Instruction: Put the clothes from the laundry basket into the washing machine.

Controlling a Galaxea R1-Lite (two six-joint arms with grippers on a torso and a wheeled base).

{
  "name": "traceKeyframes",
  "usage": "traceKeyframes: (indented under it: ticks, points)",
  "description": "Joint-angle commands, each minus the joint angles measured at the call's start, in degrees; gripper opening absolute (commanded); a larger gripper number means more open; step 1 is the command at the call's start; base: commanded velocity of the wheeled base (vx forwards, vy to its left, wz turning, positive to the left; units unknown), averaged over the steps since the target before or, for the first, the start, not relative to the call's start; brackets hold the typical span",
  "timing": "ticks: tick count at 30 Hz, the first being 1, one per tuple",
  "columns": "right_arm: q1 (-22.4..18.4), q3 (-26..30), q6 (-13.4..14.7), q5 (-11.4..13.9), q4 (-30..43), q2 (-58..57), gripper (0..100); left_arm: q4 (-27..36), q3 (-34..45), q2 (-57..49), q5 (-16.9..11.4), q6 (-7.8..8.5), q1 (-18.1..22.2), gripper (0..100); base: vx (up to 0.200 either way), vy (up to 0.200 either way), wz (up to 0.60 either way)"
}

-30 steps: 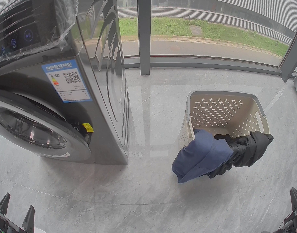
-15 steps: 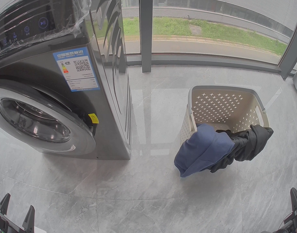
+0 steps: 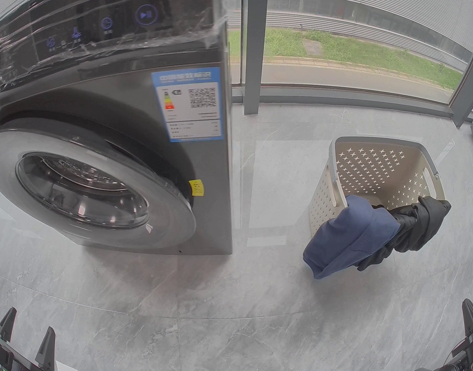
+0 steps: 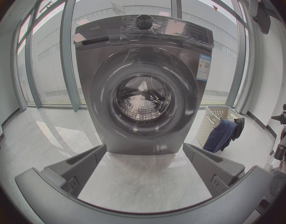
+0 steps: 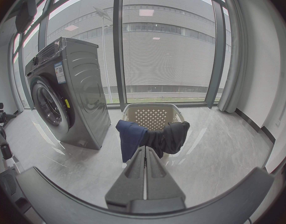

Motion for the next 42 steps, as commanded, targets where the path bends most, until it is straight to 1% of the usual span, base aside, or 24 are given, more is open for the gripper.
traceKeyframes:
  ticks: [1,8,16,28,42]
  points:
    - [-0.02,0.92,-0.01,0.01,-0.01,-0.66,0,0.0,1.01,-0.7,0.02,-0.01,0.07,100,0.0,0.0,0.0]
    - [0.07,0.84,-0.01,0.01,-0.01,-0.66,0,0.0,0.92,-0.7,0.02,-0.01,0.07,100,0.0,0.0,0.0]
    - [0.07,0.84,-0.01,0.01,-0.01,-0.66,0,0.0,0.92,-0.7,0.02,-0.01,-0.02,100,0.0,0.2,0.0]
    - [-0.02,0.84,-0.01,0.01,-0.01,-0.66,0,-0.09,0.92,-0.7,0.02,-0.01,0.07,100,0.0,0.0,0.0]
    - [-0.02,0.84,-0.01,0.01,-0.01,-0.66,0,-0.09,1.01,-0.7,0.02,-0.1,0.07,100,0.0,0.2,0.0]
